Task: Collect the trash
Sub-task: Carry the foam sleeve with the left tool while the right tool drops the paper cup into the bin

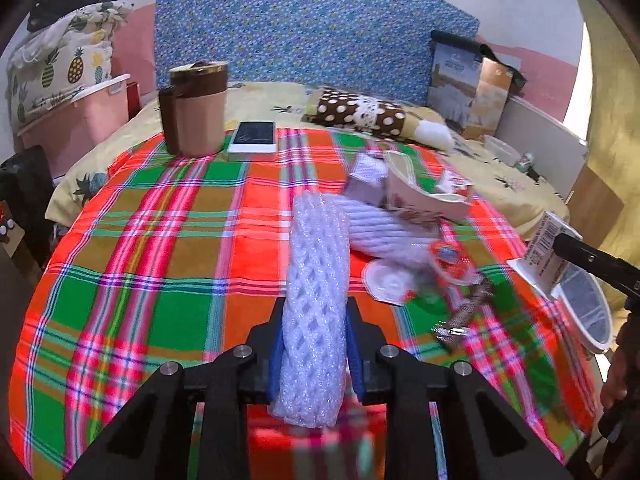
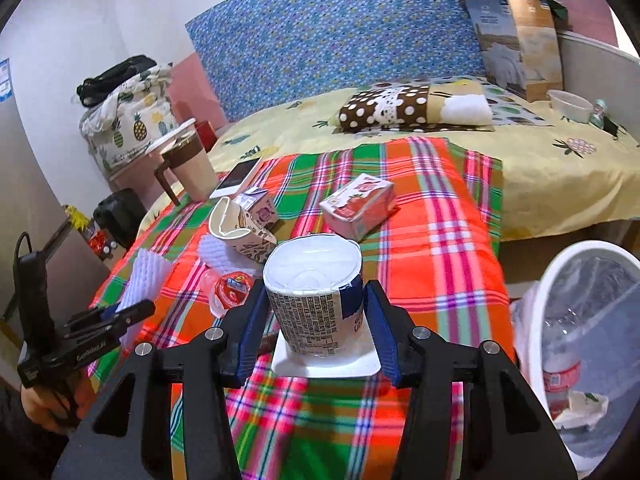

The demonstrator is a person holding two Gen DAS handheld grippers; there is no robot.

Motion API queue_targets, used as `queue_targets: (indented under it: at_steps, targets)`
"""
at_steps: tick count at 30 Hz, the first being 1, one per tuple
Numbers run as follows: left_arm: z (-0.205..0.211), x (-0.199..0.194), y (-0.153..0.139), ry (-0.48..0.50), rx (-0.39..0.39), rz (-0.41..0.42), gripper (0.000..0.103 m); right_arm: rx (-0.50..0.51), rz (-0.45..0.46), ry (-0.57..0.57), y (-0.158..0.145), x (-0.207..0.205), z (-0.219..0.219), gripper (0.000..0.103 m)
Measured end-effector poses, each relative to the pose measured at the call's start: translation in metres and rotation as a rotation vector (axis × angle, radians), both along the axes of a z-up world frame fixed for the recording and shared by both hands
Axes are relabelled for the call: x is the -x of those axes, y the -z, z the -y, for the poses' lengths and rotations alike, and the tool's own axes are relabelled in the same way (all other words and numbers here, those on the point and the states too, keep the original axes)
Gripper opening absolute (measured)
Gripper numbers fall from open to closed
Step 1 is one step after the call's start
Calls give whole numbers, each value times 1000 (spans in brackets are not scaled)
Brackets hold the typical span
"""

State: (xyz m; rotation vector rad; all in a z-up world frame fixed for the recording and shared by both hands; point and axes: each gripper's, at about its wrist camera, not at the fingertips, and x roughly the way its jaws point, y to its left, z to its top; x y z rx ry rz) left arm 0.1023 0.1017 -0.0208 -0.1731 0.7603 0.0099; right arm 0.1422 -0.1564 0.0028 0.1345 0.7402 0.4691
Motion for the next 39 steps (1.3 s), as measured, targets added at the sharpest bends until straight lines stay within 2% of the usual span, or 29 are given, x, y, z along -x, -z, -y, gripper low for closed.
queue_targets:
  at_steps: [18, 32, 39]
  targets:
    - [81, 31, -29, 156, 24, 53, 26, -16, 41, 83, -7, 23, 42, 50]
    - [128, 24, -29, 263, 49, 47, 26, -1, 43, 146, -1, 36, 75, 50]
    - [162, 10, -23, 333, 61, 26, 26, 11, 34, 227, 2, 39, 107, 50]
